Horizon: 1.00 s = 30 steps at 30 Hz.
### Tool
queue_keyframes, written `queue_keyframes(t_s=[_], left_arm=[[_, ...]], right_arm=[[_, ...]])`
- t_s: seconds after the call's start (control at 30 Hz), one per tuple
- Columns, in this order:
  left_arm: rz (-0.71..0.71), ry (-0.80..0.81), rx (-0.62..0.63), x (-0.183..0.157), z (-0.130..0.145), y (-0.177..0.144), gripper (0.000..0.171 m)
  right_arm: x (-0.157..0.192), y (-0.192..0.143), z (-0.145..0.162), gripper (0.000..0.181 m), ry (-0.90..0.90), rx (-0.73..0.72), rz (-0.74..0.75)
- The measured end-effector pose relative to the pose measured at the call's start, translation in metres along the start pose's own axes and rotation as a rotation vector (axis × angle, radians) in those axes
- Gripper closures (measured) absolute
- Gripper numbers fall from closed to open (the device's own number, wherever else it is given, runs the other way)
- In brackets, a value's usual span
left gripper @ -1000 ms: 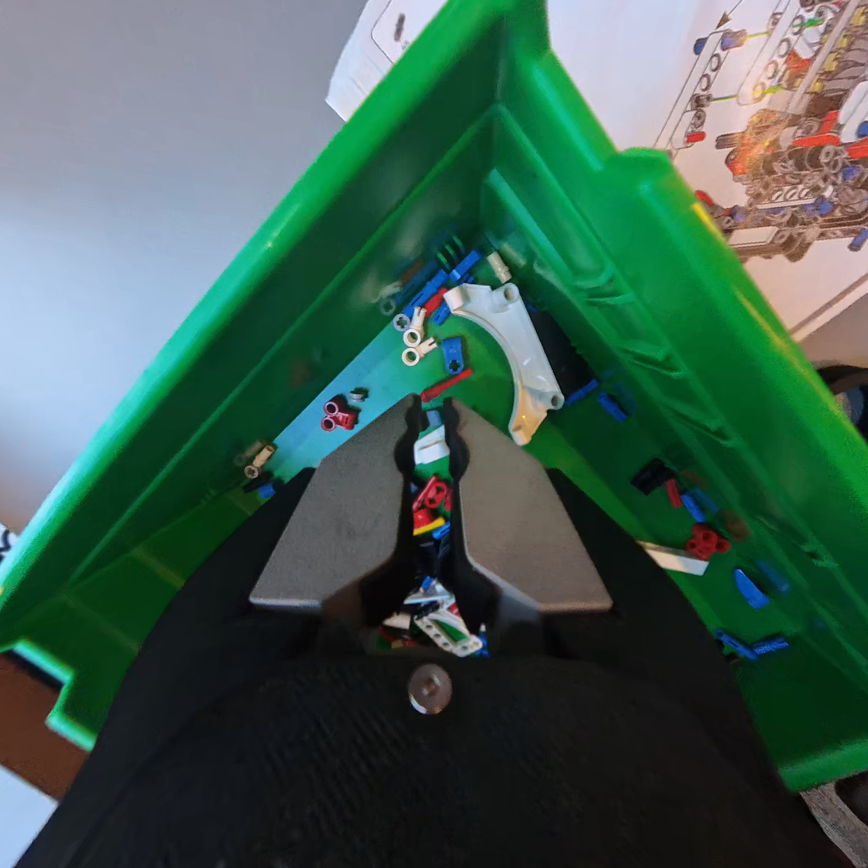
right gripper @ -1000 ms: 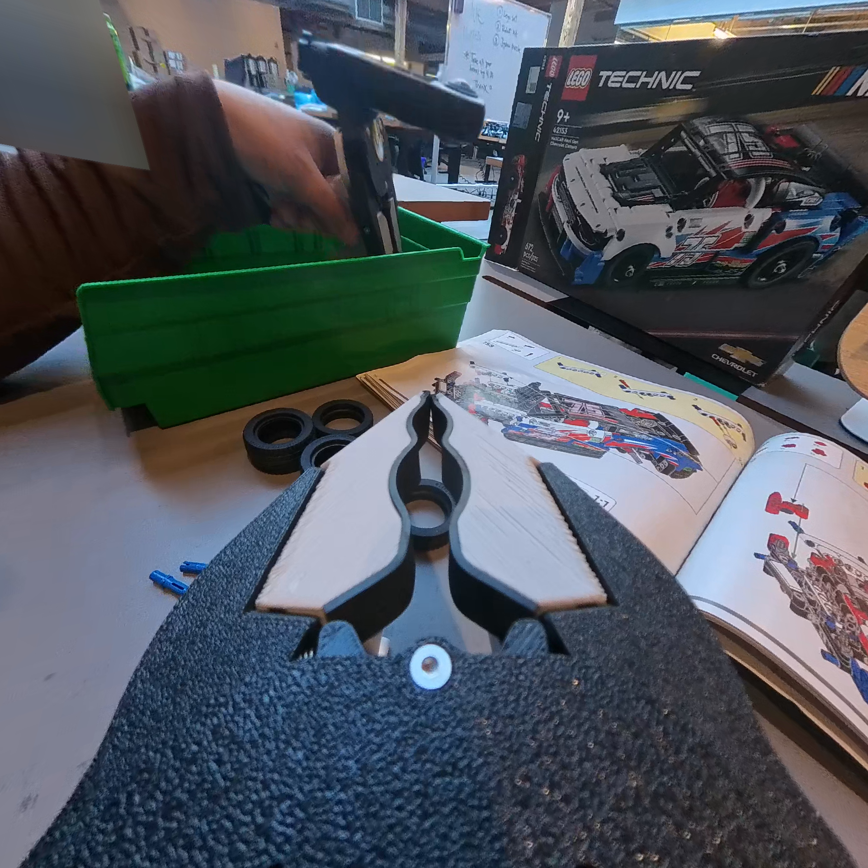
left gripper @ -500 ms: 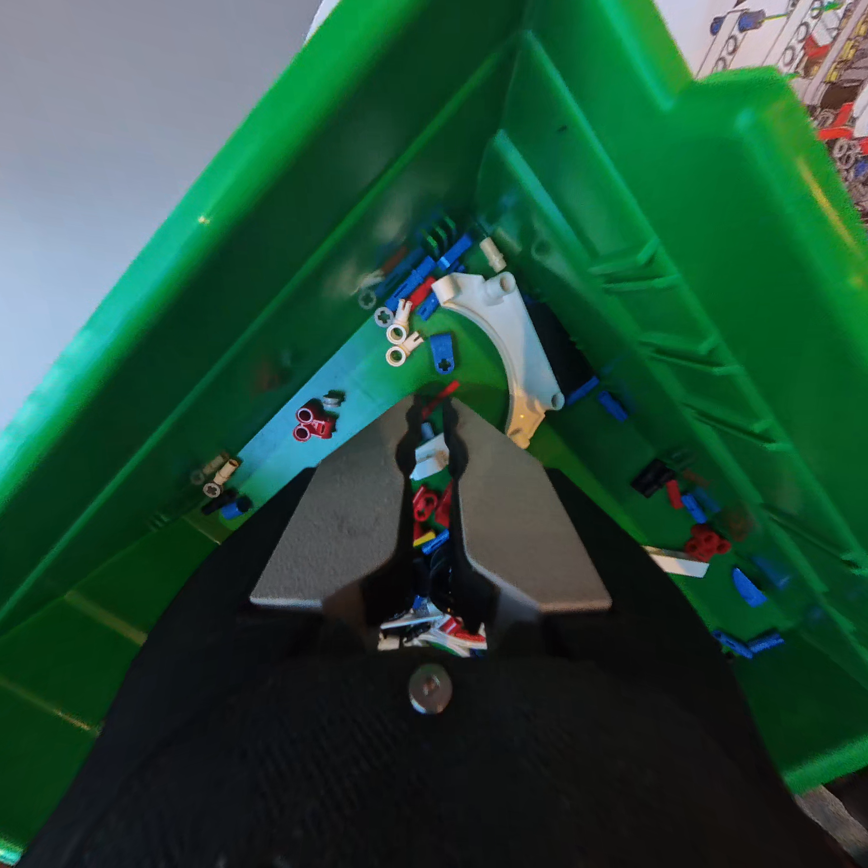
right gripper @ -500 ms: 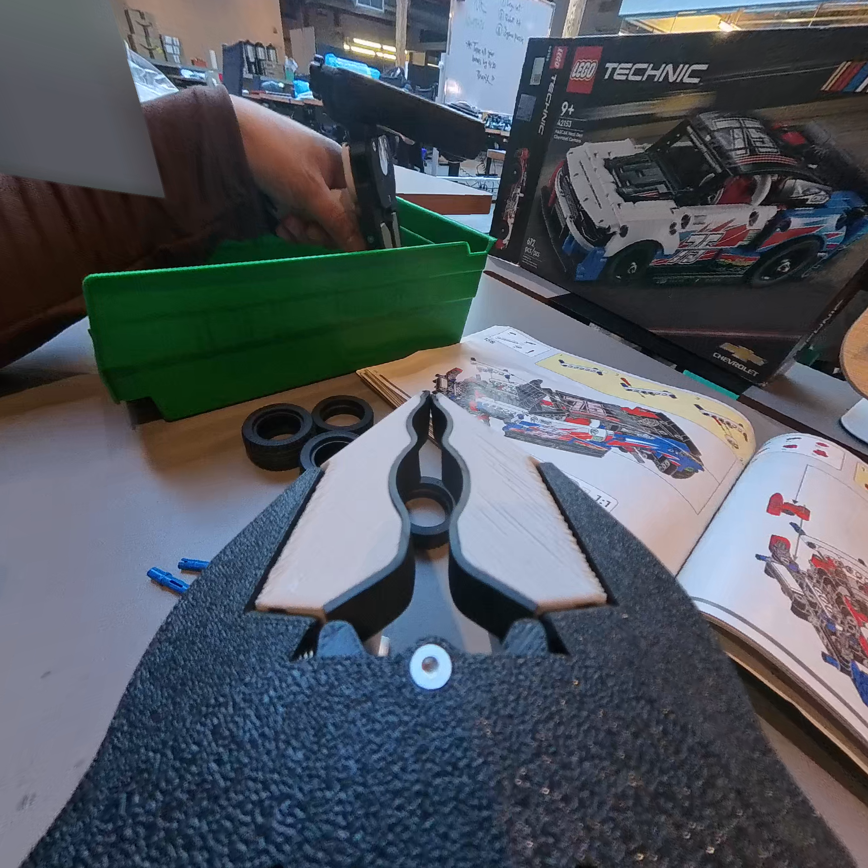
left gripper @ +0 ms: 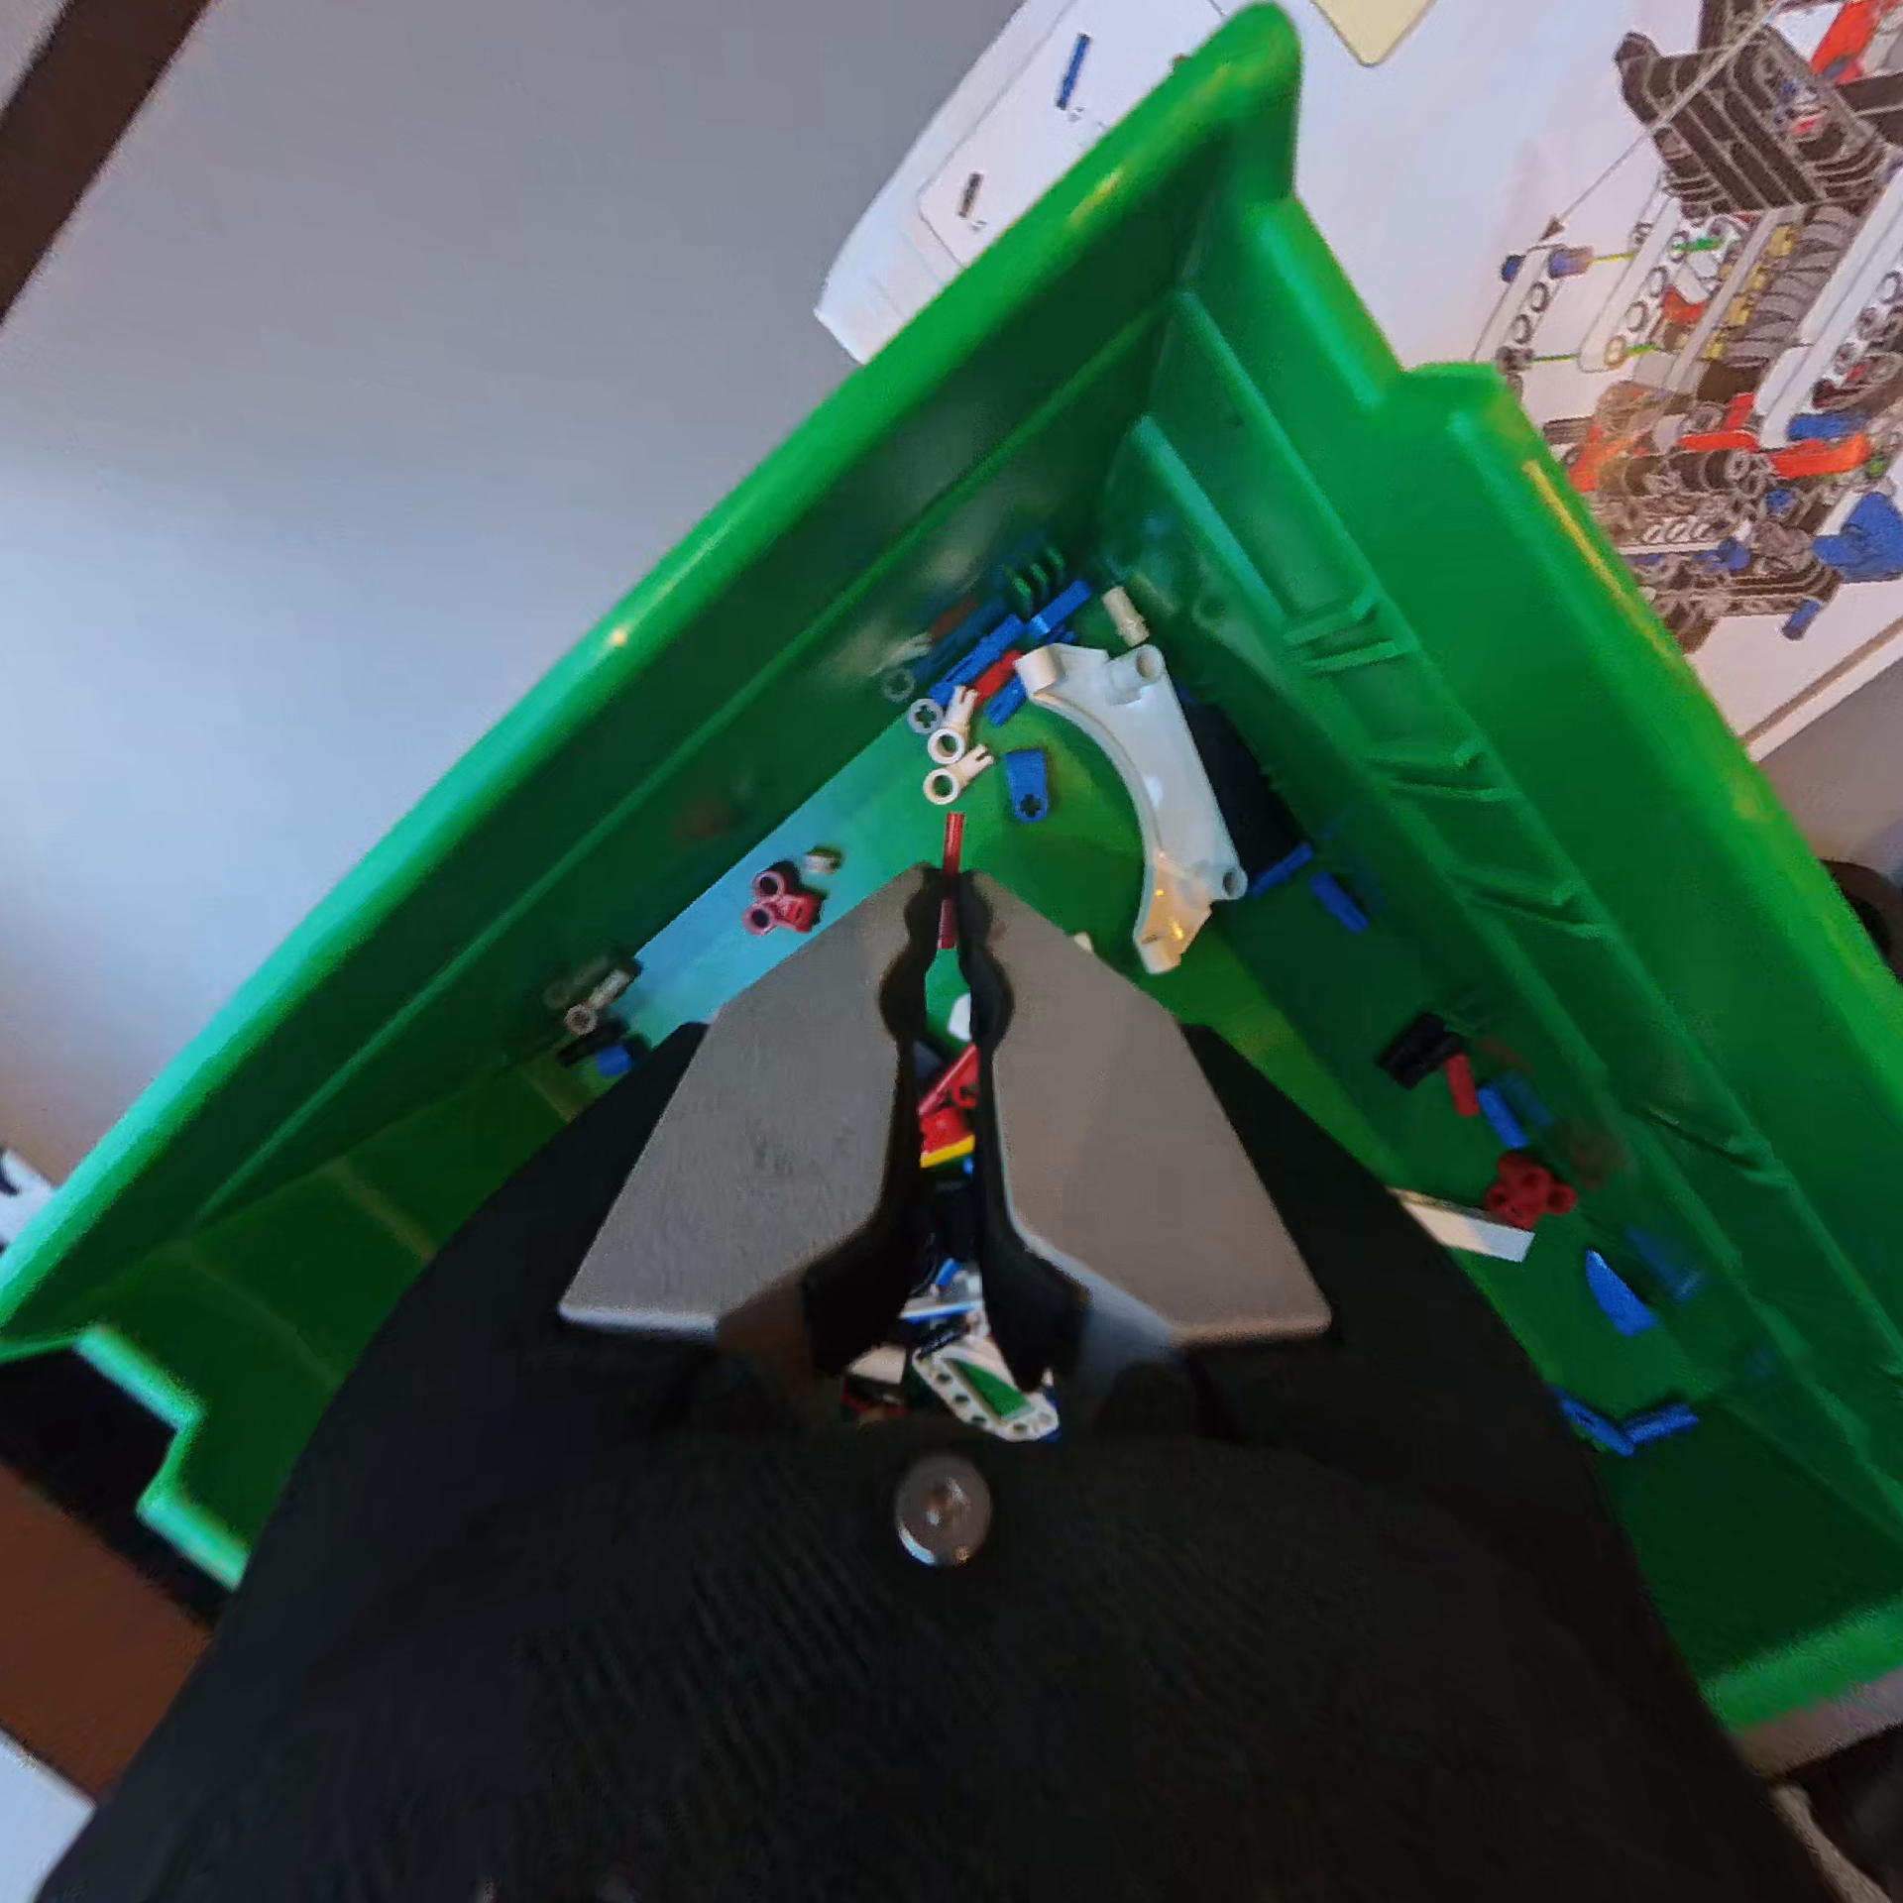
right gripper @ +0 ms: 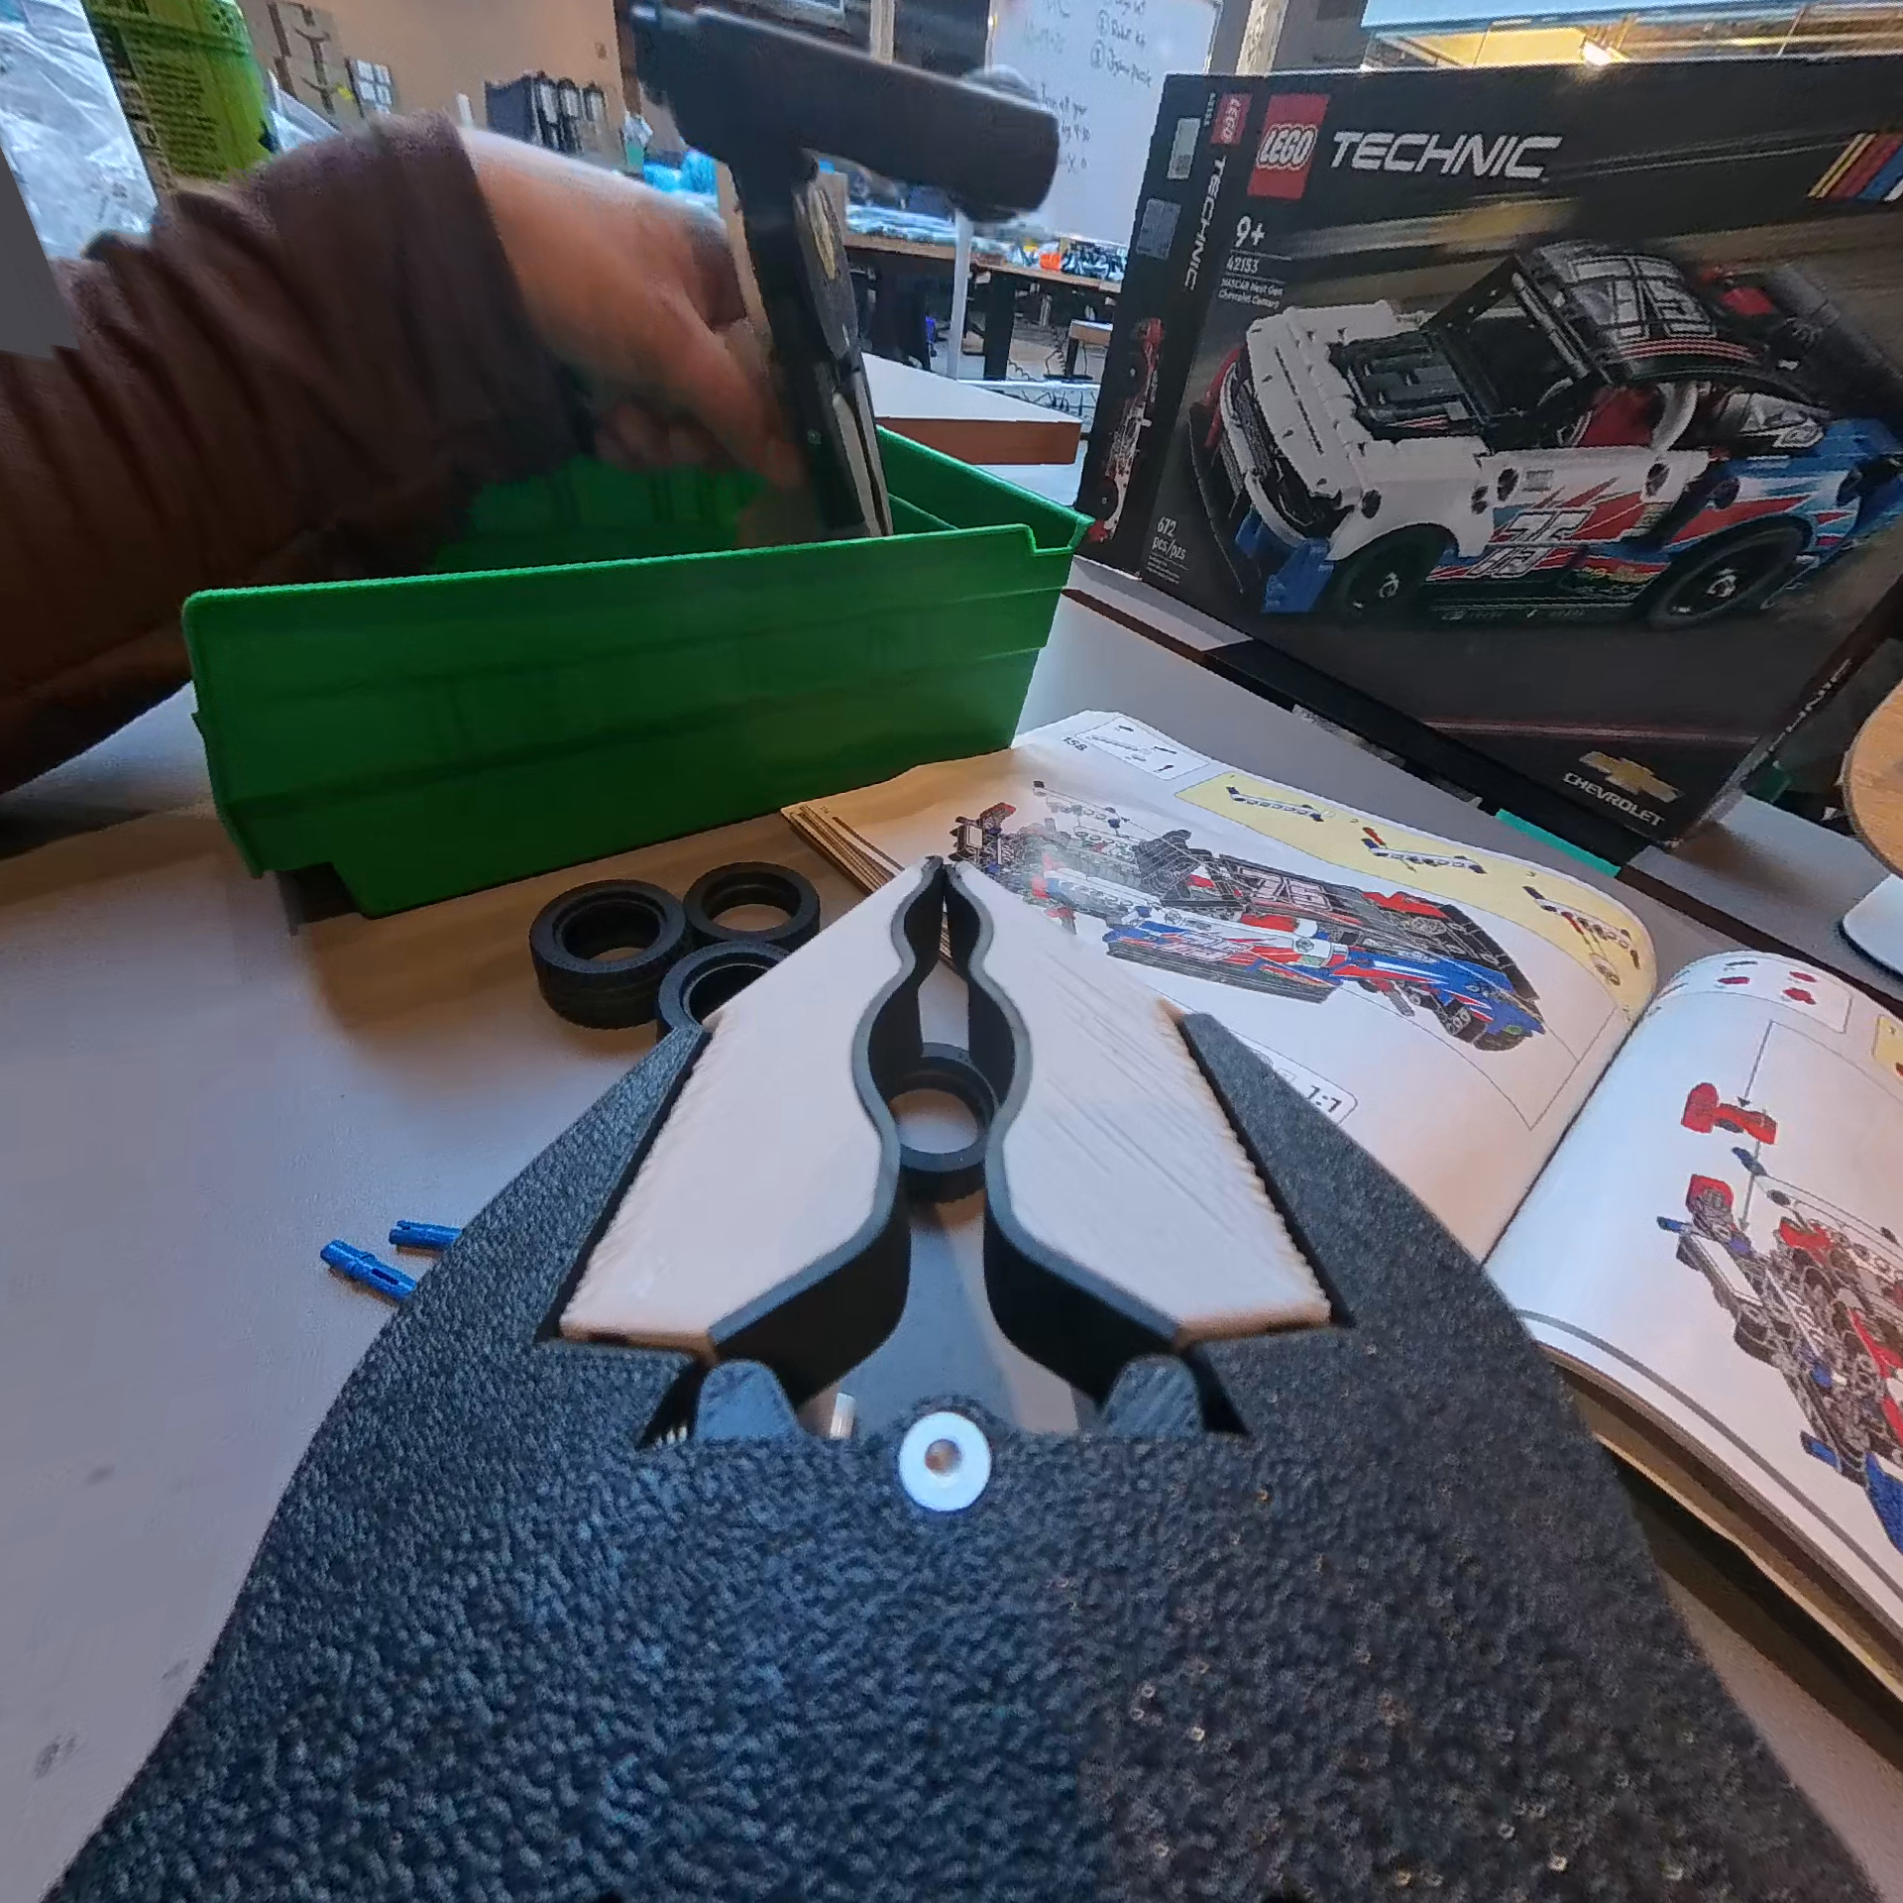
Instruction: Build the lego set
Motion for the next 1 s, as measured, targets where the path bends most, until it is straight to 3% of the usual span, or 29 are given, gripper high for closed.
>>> queue_keyframes(t_s=[0.13,0.27,0.37,0.47,0.53,0.63,0.77,1.0], left_arm=[[-0.089,-0.022,-0.078,0.001,-0.002,-0.031,0.171],[-0.158,0.005,-0.260,-0.018,-0.008,-0.088,0.171],[-0.143,0.133,-0.468,-0.065,-0.017,-0.140,0.171],[-0.009,0.370,-0.633,-0.139,-0.025,-0.169,0.171],[0.082,0.515,-0.602,-0.184,-0.032,-0.161,0.171],[0.174,0.644,-0.422,-0.230,-0.045,-0.119,0.171],[0.215,0.674,-0.156,-0.245,-0.050,-0.054,0.171],[0.296,0.734,0.036,-0.267,-0.043,-0.006,0.171]], right_arm=[[-0.001,0.000,0.000,0.181,0.010,-0.005,0.001],[-0.006,-0.003,-0.001,0.181,0.047,-0.034,0.013],[-0.010,-0.006,-0.002,0.181,0.066,-0.057,0.029],[-0.012,-0.009,-0.002,0.181,0.074,-0.071,0.046],[-0.013,-0.011,-0.003,0.181,0.080,-0.081,0.056],[-0.017,-0.016,-0.003,0.181,0.084,-0.097,0.106],[-0.027,-0.034,-0.011,0.181,0.063,-0.200,0.229],[-0.033,-0.033,-0.009,0.181,0.089,-0.189,0.233]])
Point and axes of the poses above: each gripper's, where its closed fingertips meet, y out along the fingers, z out of its underside, x = y × z across the jaws, the point moved 9 cm from there along -y, back along the fingers, and after that the axes turned 5 degrees about y, right-handed, at the moved point
